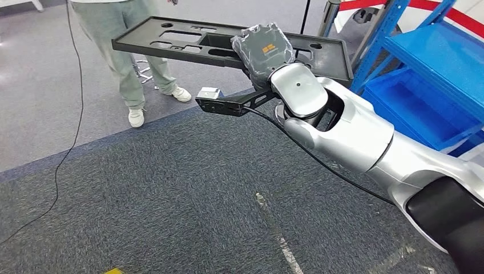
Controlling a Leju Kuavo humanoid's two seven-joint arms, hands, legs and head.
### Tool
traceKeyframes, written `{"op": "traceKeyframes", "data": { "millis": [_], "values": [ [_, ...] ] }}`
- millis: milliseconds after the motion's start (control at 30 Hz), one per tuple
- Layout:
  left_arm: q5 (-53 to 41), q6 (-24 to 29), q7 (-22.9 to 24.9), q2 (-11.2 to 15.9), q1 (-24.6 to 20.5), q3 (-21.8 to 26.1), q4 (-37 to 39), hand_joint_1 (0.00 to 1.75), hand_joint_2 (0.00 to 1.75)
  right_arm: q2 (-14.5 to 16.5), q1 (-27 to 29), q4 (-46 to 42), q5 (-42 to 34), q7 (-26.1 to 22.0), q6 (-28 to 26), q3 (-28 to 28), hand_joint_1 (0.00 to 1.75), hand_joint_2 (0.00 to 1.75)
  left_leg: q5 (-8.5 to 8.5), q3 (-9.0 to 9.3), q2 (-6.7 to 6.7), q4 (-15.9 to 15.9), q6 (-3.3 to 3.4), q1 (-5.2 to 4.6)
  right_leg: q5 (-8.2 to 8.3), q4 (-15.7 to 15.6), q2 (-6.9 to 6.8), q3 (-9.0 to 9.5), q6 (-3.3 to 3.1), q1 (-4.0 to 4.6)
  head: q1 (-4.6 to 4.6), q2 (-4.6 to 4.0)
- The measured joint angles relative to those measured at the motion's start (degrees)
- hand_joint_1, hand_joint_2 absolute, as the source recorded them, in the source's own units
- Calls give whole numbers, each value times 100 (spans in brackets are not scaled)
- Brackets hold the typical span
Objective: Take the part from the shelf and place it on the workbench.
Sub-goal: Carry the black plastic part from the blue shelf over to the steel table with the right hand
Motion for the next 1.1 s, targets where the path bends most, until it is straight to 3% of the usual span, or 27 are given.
{"op": "traceKeyframes", "data": {
  "millis": [33,167,233,300,367,400,433,500,567,600,667,733,833,867,900,933,967,1033,1100],
  "values": [
    [-5,4,5,-3,-4,0,1,0,175,-16,-8,0,-12,6,5,0,175,175,-1,-10,-28,15,-4,-8,4,-88,56,33,-6,-8,-3,0],
    [-16,19,17,-2,-4,0,1,0,175,-20,-19,-1,-35,16,27,0,175,175,7,-37,-89,11,-22,18,-22,-115,2,69,15,-9,-1,0],
    [-33,39,45,-8,29,-1,5,0,175,-25,-76,-5,-70,46,88,0,175,175,-117,-158,148,208,-130,25,-15,-173,-203,134,-22,-5,-19,0],
    [-45,42,61,-12,43,-2,9,0,175,-34,-167,-9,-103,83,148,0,175,175,-429,-448,518,807,-246,27,-8,-228,-434,198,-84,-9,-41,0],
    [-60,16,49,-12,21,-2,9,0,175,-44,-211,-9,-137,99,180,0,175,175,-636,-734,638,1409,-281,57,-30,-209,-578,205,-96,-9,-42,0],
    [-69,-2,45,-12,19,-2,9,0,175,-48,-220,-9,-153,104,197,0,175,175,-606,-760,661,1471,-290,68,-44,-198,-648,208,-92,-12,-44,0],
    [-76,-23,43,-12,19,-2,9,0,175,-50,-227,-9,-164,109,212,0,175,175,-484,-676,686,1320,-293,76,-62,-185,-715,212,-84,-16,-44,0],
    [-82,-82,56,-10,18,-2,9,0,175,-56,-269,-9,-175,127,239,-1,175,175,-179,-288,852,610,-280,57,-105,-156,-833,225,-48,-11,-45,0],
    [-89,-163,95,-6,6,-2,9,0,175,-75,-336,-9,-180,143,253,-1,175,175,-61,-20,1008,103,-210,0,-142,-136,-937,232,5,22,-42,0],
    [-94,-199,121,-2,3,-2,10,0,175,-84,-361,-10,-187,145,258,-1,175,175,-77,11,1017,25,-169,-29,-154,-139,-989,239,33,37,-42,0],
    [-102,-256,173,6,8,-2,13,0,175,-95,-381,-14,-214,148,264,-1,175,175,-55,21,893,-14,-89,-29,-182,-153,-1089,263,87,49,-39,0],
    [-101,-290,211,13,18,-3,14,0,175,-107,-392,-18,-241,149,269,-1,175,175,-25,50,779,-73,-26,-7,-333,10,-982,212,133,33,-28,0],
    [-99,-303,238,20,10,-4,15,0,175,-136,-400,-18,-270,151,278,-2,175,175,-2,60,616,-99,37,7,-816,986,-636,-234,157,8,-13,0],
    [-96,-303,243,21,6,-4,15,0,175,-147,-383,-18,-278,151,282,-2,175,175,-1,59,551,-96,44,8,-895,1277,-597,-383,164,6,-11,0],
    [-93,-303,248,22,5,-4,15,0,175,-154,-362,-18,-285,153,286,-2,175,175,-2,58,479,-91,45,10,-872,1395,-580,-456,167,1,-11,0],
    [-91,-303,251,23,5,-4,15,0,175,-161,-346,-18,-289,153,289,-2,175,175,-3,58,404,-81,44,12,-746,1298,-569,-428,167,-11,-10,0],
    [-89,-303,254,25,7,-4,15,0,175,-166,-340,-19,-291,155,289,-1,175,175,-5,58,329,-68,39,15,-543,1000,-540,-301,162,-28,-10,0],
    [-85,-303,260,26,7,-4,15,0,175,-180,-349,-20,-295,160,290,-1,175,175,-10,36,189,-28,6,17,-230,276,-349,26,146,-71,-12,0],
    [-83,-303,271,30,4,-4,16,0,175,-194,-355,-25,-298,162,290,-1,175,175,12,-15,73,-10,-61,26,-157,-59,-216,184,137,-79,-16,0]
  ]
}}
